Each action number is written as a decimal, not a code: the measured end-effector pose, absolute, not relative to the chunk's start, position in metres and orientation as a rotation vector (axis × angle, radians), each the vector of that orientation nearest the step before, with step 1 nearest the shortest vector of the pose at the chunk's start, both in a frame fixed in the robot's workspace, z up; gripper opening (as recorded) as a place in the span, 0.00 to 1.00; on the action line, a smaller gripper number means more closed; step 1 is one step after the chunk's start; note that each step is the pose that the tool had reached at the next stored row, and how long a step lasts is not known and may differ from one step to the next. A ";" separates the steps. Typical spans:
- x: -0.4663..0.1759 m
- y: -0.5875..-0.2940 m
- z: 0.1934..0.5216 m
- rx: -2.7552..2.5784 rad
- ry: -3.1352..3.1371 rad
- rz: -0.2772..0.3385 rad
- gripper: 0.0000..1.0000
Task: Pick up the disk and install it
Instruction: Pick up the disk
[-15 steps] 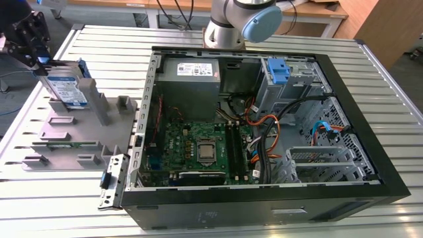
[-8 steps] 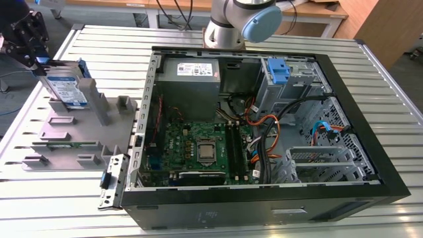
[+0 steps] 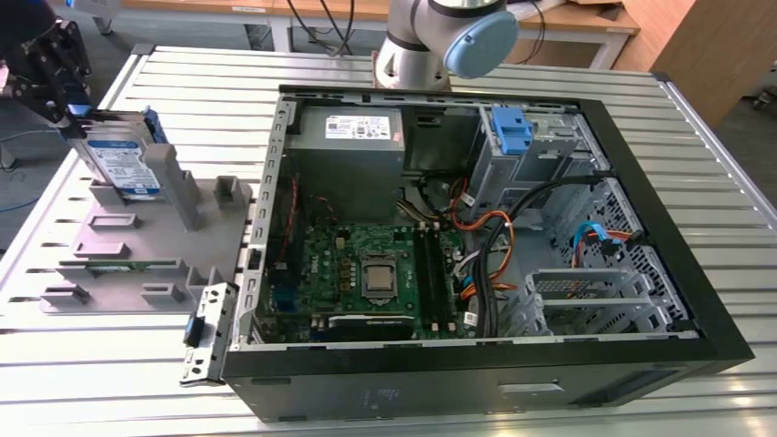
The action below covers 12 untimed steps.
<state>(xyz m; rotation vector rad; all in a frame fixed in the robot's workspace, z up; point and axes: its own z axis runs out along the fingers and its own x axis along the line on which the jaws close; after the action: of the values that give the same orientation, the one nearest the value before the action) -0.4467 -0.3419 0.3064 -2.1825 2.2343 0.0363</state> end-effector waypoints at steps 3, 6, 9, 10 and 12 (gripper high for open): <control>-0.447 -0.342 0.306 -2.183 2.234 0.036 0.44; -0.447 -0.341 0.306 -2.183 2.234 0.036 0.44; -0.447 -0.340 0.306 -2.182 2.234 0.036 0.44; -0.447 -0.340 0.306 -2.182 2.234 0.036 0.44; -0.447 -0.340 0.306 -2.182 2.234 0.036 0.44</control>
<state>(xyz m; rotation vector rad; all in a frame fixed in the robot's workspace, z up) -0.4467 -0.3401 0.3063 -2.1824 2.2344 0.0363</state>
